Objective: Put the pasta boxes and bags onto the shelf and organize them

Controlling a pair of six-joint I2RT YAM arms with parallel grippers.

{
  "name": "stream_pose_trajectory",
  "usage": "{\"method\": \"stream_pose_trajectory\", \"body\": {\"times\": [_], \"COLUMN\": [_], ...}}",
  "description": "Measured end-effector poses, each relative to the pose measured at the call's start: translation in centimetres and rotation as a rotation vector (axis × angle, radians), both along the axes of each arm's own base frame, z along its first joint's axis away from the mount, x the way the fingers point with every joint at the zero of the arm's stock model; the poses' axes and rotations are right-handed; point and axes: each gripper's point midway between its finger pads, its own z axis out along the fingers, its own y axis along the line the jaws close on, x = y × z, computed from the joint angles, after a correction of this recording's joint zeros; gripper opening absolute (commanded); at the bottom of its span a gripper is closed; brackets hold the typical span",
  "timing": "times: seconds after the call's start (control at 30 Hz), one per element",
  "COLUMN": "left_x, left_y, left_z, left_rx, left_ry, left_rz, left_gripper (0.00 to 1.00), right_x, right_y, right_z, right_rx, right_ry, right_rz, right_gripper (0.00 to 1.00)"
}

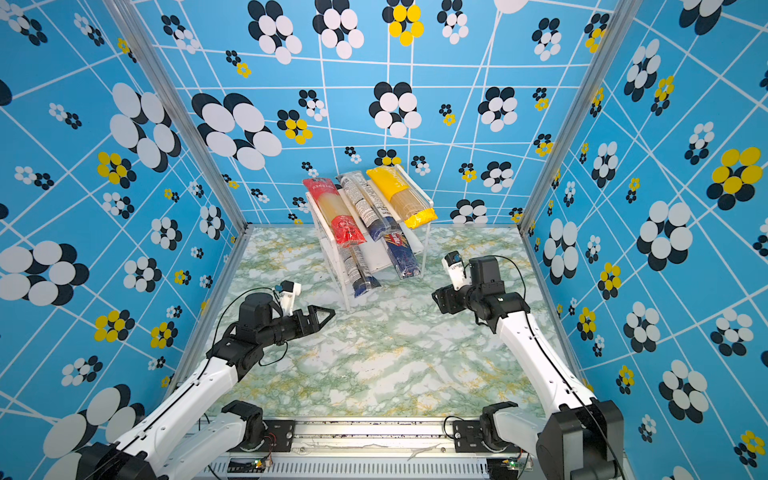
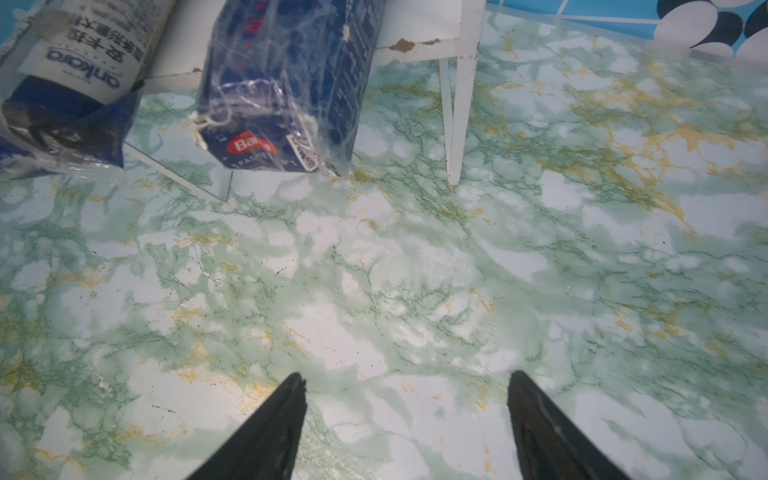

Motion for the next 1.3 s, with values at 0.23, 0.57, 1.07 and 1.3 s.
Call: {"method": "stream_pose_trajectory", "body": {"times": [0.23,0.57,1.07,1.3], "left_x": [0.7,1.9,3.9,4.6], "left_y": [1.5,4.3,10.1,12.1], "left_z": [1.1,2.6,5.8,6.4], "left_rx": [0.045,0.135,0.292,0.356], "left_ry": [-0.05,-0.158,-0.355,-0.398], "left_rz": [0.037,0.123,0.342,0.411], "left_gripper": [0.99,0.99,0.99,0.99], "right_x": [1.3,2.8,4.6,5.3], "right_y": [-2.1,-4.7,-7.9,-9.5], "right_z": [-0.1,-1.7,-3.2,-4.6], "right_rx": [0.04,0.061,0.077,0.08], "right_ry": [-0.024,-0.043,-0.131,-0.171], "right_rz": [-0.082,-0.177,-0.314,-0.386], "right_gripper": [0.79,0.79,0.81,0.81]}}
